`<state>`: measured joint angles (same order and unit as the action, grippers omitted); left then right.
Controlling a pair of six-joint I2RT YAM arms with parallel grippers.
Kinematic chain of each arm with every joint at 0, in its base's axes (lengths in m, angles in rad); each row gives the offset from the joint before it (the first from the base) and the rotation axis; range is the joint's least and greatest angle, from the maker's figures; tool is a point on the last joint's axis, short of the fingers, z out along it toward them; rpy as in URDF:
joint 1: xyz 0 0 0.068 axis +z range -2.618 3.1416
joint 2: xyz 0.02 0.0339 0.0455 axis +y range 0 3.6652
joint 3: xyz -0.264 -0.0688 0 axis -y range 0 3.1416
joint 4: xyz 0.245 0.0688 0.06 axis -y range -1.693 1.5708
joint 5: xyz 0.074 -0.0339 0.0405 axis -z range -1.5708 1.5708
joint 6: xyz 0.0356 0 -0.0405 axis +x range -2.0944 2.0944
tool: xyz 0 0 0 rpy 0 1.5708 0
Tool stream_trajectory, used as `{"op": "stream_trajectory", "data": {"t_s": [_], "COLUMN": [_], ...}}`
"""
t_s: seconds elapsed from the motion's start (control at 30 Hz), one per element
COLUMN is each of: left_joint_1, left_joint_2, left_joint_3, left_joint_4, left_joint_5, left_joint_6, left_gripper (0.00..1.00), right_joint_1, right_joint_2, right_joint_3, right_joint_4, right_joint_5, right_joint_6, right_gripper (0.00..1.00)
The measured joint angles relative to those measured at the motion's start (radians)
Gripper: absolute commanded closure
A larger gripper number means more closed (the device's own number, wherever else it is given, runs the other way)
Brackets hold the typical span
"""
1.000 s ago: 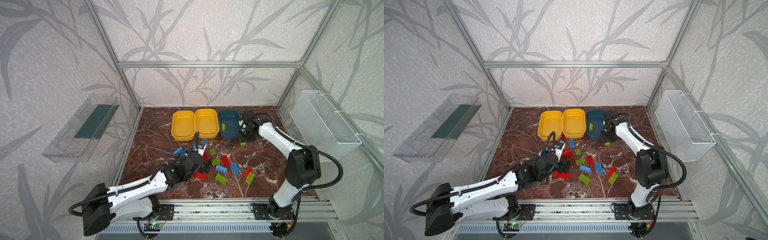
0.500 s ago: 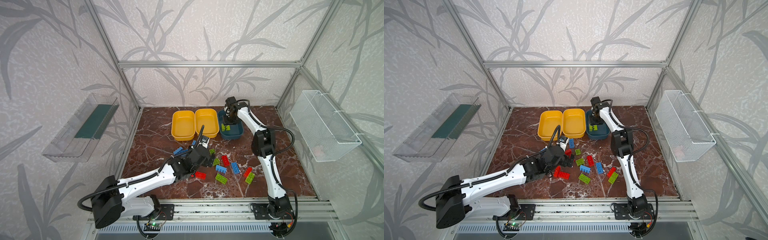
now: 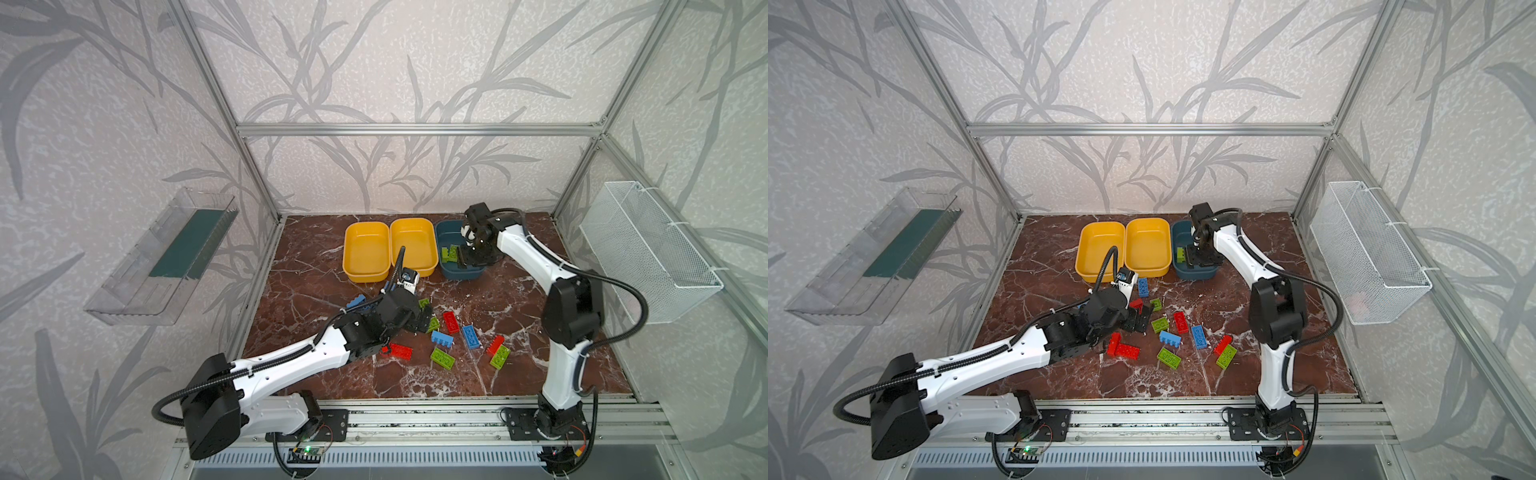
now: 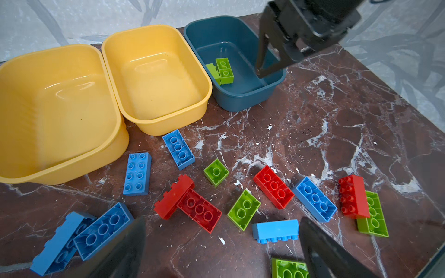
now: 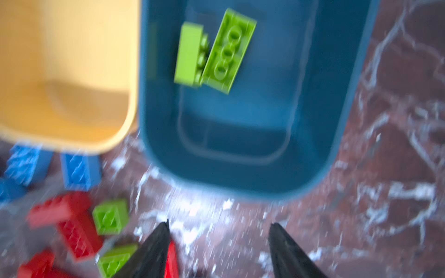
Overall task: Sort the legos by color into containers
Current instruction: 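Move the right gripper back to a lime-green brick among the red bricks, then grasp the lime-green brick, carry it into the teal tub, release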
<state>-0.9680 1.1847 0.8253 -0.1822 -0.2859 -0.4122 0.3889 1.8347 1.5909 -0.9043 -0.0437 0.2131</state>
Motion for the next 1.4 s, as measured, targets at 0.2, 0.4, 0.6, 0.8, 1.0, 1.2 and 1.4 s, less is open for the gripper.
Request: {"op": "stream_trajectory", "data": {"t_s": [0.2, 0.4, 0.6, 0.8, 1.0, 1.2, 1.4], "left_joint_1": [-0.013, -0.014, -0.014, -0.014, -0.014, -0.014, -0.014], "left_joint_2": [-0.179, -0.354, -0.484, -0.550, -0.560, -0.553, -0.519], "left_joint_3": [-0.120, -0.222, -0.273, -0.309, -0.325, -0.325, -0.325], "left_joint_4": [-0.031, -0.093, -0.156, -0.178, -0.184, -0.180, -0.162], "left_joint_5": [0.022, 0.017, -0.018, -0.065, -0.109, -0.144, -0.168], "left_joint_6": [-0.047, -0.103, -0.151, -0.175, -0.175, -0.175, -0.168], "left_gripper": [0.02, 0.02, 0.02, 0.01, 0.01, 0.01, 0.01], "right_joint_1": [0.186, 0.305, 0.310, 0.311, 0.311, 0.311, 0.311], "right_joint_2": [-0.166, -0.089, 0.050, 0.145, 0.193, 0.250, 0.311], "right_joint_3": [-0.285, -0.280, -0.191, -0.141, -0.099, -0.036, 0.039], "right_joint_4": [0.072, 0.134, 0.180, 0.207, 0.208, 0.200, 0.157], "right_joint_5": [0.000, -0.003, -0.007, -0.029, -0.048, -0.054, -0.029], "right_joint_6": [0.069, 0.117, 0.137, 0.138, 0.137, 0.132, 0.125], "right_gripper": [0.33, 0.33, 0.34, 0.34, 0.35, 0.51, 0.72]}}
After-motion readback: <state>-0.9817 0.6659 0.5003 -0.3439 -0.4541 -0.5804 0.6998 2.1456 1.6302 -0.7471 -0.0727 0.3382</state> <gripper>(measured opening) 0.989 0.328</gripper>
